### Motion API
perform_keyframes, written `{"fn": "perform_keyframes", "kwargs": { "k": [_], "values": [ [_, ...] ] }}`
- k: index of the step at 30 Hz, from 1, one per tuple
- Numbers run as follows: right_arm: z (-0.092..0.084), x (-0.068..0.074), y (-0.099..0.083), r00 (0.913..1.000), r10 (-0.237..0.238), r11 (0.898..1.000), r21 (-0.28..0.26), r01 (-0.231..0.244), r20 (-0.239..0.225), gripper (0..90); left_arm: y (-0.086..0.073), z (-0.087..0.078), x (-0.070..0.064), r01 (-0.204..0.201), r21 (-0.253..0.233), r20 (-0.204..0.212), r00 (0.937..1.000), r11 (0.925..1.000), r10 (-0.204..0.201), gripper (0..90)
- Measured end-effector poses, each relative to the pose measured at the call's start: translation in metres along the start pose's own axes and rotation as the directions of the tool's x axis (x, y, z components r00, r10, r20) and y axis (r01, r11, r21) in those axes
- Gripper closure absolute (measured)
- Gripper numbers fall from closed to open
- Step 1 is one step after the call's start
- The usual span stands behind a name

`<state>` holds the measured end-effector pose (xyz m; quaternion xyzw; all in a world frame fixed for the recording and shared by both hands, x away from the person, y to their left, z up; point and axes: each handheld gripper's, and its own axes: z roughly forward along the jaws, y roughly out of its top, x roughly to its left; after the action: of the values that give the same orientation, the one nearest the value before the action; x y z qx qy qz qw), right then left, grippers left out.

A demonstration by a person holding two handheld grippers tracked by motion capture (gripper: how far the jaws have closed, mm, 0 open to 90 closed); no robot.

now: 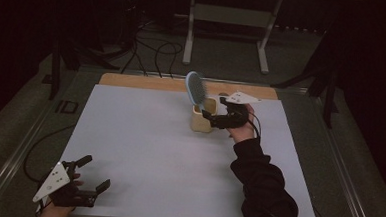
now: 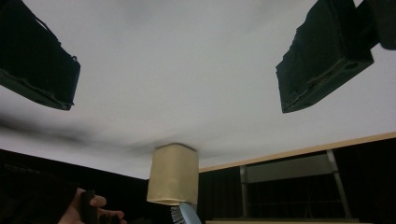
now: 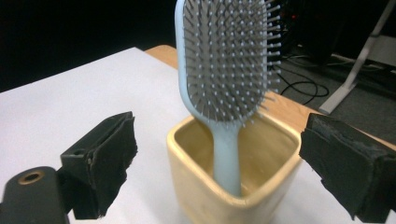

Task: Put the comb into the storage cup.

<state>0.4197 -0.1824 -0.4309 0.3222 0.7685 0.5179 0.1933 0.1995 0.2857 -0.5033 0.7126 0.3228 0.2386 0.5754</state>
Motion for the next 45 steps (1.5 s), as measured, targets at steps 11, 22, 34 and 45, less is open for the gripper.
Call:
{"fn": "perform_keyframes", "kwargs": {
  "k": [11,22,34,45],
  "values": [
    [-0.026,0.005,-0.012,0.9992,0.014,1.0,0.022,-0.014,-0.037,10.1,0.0,0.0,0.0,0.001,0.0,-0.003,1.0,1.0,-0.001,0.0],
    [-0.054,0.02,-0.023,0.9986,0.008,1.0,-0.001,-0.008,-0.052,10.1,0.0,-0.001,-0.001,0.002,-0.002,-0.005,1.0,1.0,-0.002,0.0],
    [-0.082,0.032,-0.046,0.9985,0.009,1.0,-0.011,-0.009,-0.054,10.1,0.0,-0.001,-0.001,0.003,-0.002,-0.007,1.0,1.0,-0.003,0.0],
    [-0.103,0.043,-0.076,0.9975,0.017,1.0,0.015,-0.016,-0.069,10.1,0.0,-0.001,-0.001,0.001,0.002,-0.007,1.0,1.0,-0.001,0.0]
  ]
}}
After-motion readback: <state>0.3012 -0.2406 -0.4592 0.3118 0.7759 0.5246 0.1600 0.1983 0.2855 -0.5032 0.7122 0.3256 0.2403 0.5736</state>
